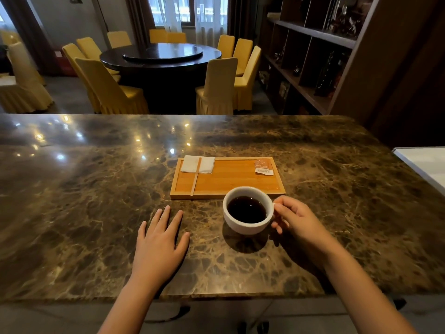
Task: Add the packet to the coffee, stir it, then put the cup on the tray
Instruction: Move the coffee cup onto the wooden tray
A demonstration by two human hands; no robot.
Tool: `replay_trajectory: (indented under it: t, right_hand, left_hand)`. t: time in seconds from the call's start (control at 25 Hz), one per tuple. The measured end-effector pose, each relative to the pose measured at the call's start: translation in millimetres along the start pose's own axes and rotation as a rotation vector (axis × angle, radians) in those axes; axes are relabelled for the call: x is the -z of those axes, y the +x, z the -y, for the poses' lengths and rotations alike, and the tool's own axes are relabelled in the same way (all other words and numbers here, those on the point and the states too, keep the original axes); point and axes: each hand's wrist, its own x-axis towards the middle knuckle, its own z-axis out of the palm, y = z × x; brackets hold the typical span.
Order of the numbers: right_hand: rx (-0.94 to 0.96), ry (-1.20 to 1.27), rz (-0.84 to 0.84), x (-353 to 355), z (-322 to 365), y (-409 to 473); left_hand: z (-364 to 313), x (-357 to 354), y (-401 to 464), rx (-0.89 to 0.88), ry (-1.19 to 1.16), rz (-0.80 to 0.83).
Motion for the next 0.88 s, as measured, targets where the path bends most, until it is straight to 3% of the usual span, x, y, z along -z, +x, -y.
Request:
replay_trajectory:
  t: [0.44, 0.88]
  right_hand:
    - [0.019, -0.010, -0.121, -1.8, 28.7, 89.9]
    - [-0.083, -0.101, -0.077, -4.5, 10.5, 116.4]
  left_hand:
    - [-1.5, 2.1, -1.6, 0.002, -0.019, -0.015]
    - [-2.0, 2.3, -0.9, 0.008, -0.026, -0.016]
